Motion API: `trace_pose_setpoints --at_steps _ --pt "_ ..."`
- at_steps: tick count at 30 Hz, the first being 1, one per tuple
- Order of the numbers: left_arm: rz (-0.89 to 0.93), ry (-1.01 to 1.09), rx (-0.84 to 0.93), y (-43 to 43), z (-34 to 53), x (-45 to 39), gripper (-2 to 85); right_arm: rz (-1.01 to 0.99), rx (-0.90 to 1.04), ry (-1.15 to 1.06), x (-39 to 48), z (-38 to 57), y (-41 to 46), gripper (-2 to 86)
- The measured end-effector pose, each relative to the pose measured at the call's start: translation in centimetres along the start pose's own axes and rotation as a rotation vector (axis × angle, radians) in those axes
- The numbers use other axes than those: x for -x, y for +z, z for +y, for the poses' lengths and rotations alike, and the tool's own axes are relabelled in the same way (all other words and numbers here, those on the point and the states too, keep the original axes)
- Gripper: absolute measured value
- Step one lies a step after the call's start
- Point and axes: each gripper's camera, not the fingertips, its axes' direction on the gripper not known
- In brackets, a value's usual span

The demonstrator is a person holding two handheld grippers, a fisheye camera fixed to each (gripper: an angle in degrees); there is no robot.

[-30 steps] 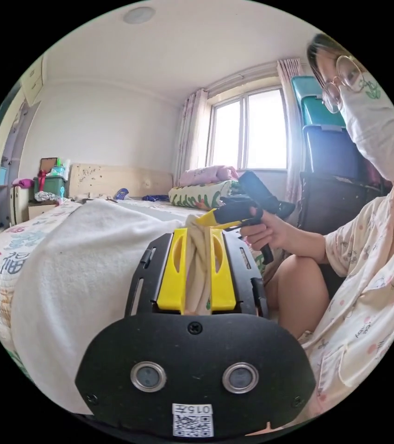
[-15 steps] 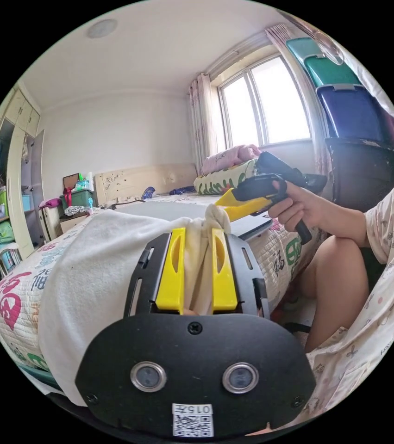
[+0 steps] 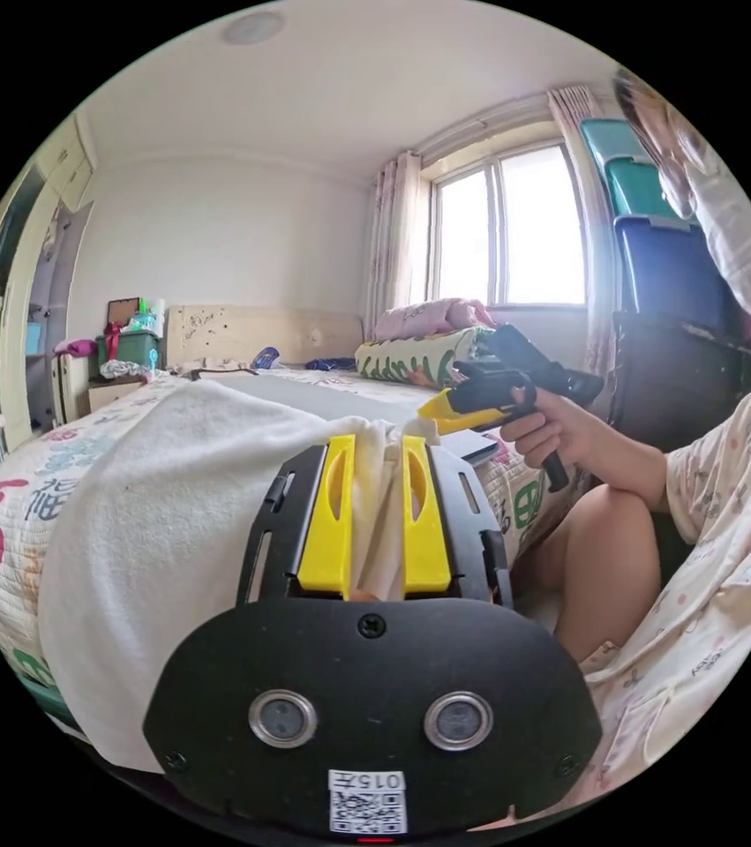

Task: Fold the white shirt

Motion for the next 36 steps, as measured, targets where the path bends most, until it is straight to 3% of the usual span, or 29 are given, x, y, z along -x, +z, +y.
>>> trace_pose_setpoints --at_steps 9,18,29,36 --pt "-0.115 0.132 0.082 3.5 -1.2 -0.3 9.4 0.099 0.08 -0.068 3.5 2.2 -0.4 9.5" --pt "-0.276 0.187 0.128 7.9 -2.4 -2.3 8.9 0.043 0.094 -0.07 7.3 2.8 0.6 11.9" --pt "-0.272 0.157 0.189 10.5 -8.1 -2.9 5.4 -0.004 0.043 0.033 10.3 3.0 1.1 12.6" --pt "-0.174 0.078 0.109 8.4 -12.8 -2.8 1.9 0.072 0.017 0.032 14.3 3.7 1.1 6.2"
